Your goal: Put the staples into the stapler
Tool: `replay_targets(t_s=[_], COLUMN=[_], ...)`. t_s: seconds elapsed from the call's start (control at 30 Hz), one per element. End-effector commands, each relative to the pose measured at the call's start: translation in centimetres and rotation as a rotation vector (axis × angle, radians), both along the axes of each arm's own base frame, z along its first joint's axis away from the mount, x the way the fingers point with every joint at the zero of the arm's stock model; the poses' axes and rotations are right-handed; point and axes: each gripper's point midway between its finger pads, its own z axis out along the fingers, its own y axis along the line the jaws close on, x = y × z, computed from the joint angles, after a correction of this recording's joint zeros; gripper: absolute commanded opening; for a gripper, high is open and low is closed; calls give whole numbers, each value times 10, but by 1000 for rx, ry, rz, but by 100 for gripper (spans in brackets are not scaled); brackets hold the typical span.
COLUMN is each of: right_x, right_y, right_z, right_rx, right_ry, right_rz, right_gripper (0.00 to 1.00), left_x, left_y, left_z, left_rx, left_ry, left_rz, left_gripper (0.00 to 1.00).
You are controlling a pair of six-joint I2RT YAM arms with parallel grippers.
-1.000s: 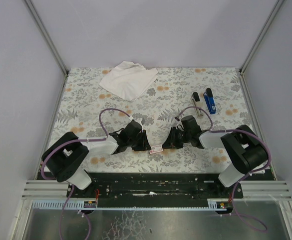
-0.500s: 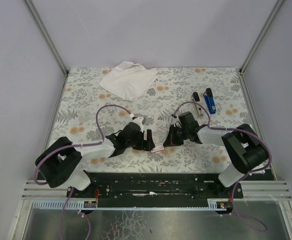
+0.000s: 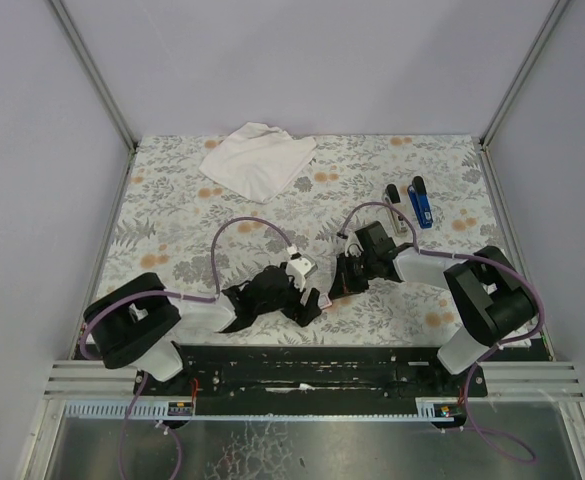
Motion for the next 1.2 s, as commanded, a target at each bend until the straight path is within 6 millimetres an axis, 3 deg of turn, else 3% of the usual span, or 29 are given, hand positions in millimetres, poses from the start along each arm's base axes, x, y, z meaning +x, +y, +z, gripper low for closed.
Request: replay_targets(t_s=[0.0, 0.33, 0.6, 0.77, 1.17], right_x=[-2, 0, 2, 3, 10], right_y=[8, 10, 11, 10, 5], right_z=[8, 10, 12, 14, 22], right_rx=[33, 44, 46, 44, 27], right_ry=[0, -8, -22, -33, -111], right_rz=[63, 55, 57, 55, 42], right_gripper=[0, 0, 0, 0, 0], left_x=[4, -14, -17, -18, -22], left_y=[-26, -35, -37, -36, -34], left_z=[15, -3, -15, -18, -21], left_rx=[-40, 49, 146, 188, 219], left_ry=[-120, -146, -186, -221, -237], left_rz=[-96, -167, -165, -148, -140], left_gripper=[80, 75, 56, 49, 41])
